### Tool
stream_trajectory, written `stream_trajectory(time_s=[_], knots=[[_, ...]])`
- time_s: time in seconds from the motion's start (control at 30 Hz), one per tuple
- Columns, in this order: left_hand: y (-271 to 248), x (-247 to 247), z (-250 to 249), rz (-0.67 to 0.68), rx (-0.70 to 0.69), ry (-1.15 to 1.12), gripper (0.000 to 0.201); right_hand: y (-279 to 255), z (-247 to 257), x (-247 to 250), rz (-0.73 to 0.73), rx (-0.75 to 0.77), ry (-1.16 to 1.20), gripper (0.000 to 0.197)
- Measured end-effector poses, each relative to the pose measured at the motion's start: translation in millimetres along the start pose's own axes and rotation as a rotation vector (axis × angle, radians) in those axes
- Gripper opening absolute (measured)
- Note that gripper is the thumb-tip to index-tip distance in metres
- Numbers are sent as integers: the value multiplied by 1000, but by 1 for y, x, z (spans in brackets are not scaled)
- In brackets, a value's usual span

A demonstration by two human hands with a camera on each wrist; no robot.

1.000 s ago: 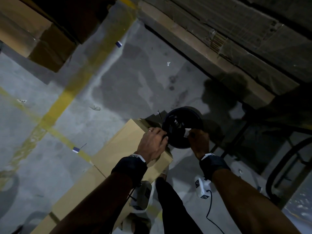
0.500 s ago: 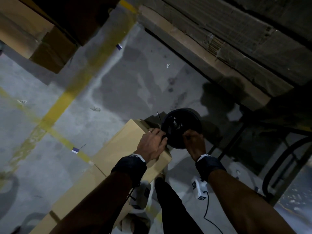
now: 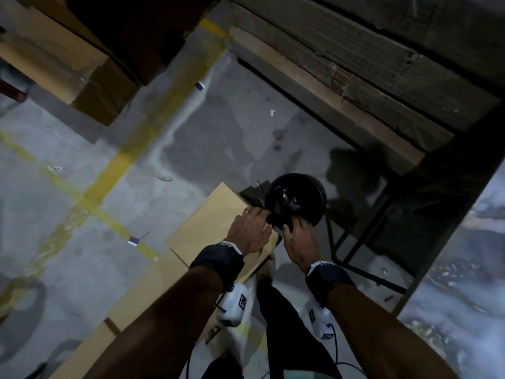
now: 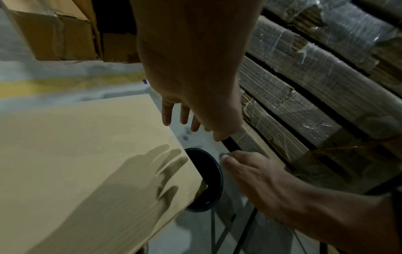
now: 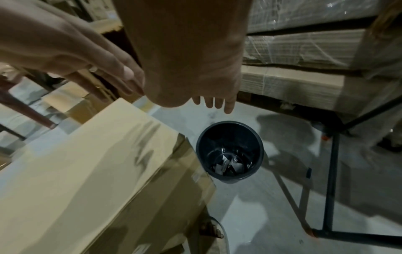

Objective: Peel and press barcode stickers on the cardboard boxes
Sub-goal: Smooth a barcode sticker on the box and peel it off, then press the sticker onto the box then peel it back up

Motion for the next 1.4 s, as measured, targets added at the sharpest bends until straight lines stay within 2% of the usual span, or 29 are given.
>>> stream_trajectory(time_s=[0.07,0.17,0.23,0.27,0.3,0.37,0.4,0.47,0.53,0.63,0.73,0.83,0.93,1.13,1.4], knots=[[-15,0,-5,32,-6,43,52,-22,12,4,34,22,-1,45],[-44,-2,-5,58,-8,97,54,-58,21,3,11,60,-57,32],[-68,-5,-2,71,-8,132,53,-86,25,-5,12,12,-87,43],[-82,-7,-1,77,-12,145,53,-99,27,-9,-50,3,-46,46],[-95,-9,0,79,-22,159,52,-111,26,-15,-80,4,-34,55],[-126,-16,-1,88,-52,184,52,-135,21,-37,0,13,-50,95],[-142,-22,-2,97,-71,197,52,-148,17,-47,7,1,-73,101],[-173,-35,-5,98,-117,226,51,-183,20,-49,-4,-102,-12,79],[-202,-48,-11,100,-172,257,48,-218,24,-51,-64,-126,29,56],[-237,-70,-25,97,-269,309,41,-268,14,-63,-114,-133,41,42],[-265,-88,-43,82,-356,319,45,-317,-6,-70,-158,-181,77,40],[-290,-108,-72,95,-441,293,57,-366,-34,-72,-225,-258,96,41],[-312,-131,-112,143,-502,293,53,-422,-71,-69,-287,-380,157,44],[-342,-182,-202,240,-632,394,53,-518,-149,-61,-417,-584,237,45],[-374,-260,-351,318,-863,527,53,-626,-265,-52,-536,-797,346,47]])
Point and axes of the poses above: each hand's wrist, its own y-axis towards the middle knuckle, its own x-axis out of the back of the hand, z = x × y, the point moved 6 cm from there along y, towards the middle knuckle
